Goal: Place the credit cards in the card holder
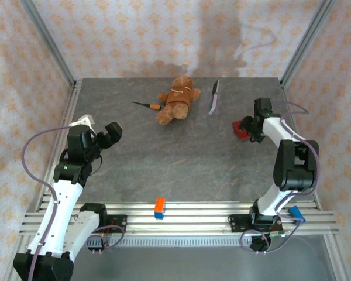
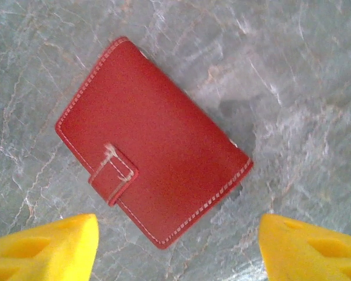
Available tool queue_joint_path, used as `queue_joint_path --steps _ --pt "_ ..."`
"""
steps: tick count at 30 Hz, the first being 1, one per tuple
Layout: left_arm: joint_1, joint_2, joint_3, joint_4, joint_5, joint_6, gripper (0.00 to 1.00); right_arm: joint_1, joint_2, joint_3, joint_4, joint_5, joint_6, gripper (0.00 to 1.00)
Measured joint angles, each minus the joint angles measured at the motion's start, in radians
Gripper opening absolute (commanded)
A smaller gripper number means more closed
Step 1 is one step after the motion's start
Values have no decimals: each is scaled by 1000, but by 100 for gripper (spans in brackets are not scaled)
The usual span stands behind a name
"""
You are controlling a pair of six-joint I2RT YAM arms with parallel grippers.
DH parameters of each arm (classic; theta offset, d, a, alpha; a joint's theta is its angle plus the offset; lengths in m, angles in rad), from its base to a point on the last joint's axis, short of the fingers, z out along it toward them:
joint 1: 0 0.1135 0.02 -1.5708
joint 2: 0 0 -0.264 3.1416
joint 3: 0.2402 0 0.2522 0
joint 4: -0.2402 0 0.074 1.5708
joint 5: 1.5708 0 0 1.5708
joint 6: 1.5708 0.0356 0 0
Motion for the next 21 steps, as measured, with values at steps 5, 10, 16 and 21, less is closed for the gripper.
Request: queue_joint_path --steps 5,10,16,21 --pt "-47 21 -48 -1 55 0 99 2 129 114 -34 19 -116 80" --pt "-71 35 -103 3 61 -7 99 2 259 232 -102 14 -226 69" --pt "-71 33 -116 -5 60 -6 99 2 282 265 -134 -18 -296 50" --pt "-71 34 -115 -5 60 -6 99 6 288 275 -162 -66 -323 40"
